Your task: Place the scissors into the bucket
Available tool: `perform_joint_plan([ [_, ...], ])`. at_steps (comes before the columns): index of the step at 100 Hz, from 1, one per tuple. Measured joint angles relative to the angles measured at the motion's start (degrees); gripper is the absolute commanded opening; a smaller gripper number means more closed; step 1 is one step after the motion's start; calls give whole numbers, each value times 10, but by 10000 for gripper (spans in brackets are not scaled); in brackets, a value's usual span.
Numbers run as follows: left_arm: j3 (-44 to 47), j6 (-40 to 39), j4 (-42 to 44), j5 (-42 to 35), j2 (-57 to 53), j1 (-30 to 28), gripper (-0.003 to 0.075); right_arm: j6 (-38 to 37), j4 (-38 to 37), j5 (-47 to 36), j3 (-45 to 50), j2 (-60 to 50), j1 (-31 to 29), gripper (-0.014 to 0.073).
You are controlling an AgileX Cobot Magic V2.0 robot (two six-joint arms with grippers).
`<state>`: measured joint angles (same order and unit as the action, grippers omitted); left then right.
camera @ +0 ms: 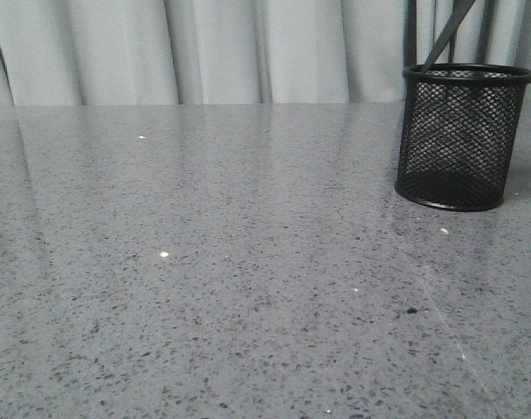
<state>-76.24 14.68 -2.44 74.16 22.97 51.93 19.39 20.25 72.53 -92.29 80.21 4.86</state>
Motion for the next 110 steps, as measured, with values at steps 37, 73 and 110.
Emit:
perform_joint_plan([
  [37,0,0,3,-1,0,0,-20,0,-24,-1,0,80,3,-64],
  [73,0,0,0,-5,0,0,-20,-3,-13,-15,0,117,3,289],
  [110,19,0,0,-37,0,0,-20,-3,-14,-10,-81,124,3,440],
])
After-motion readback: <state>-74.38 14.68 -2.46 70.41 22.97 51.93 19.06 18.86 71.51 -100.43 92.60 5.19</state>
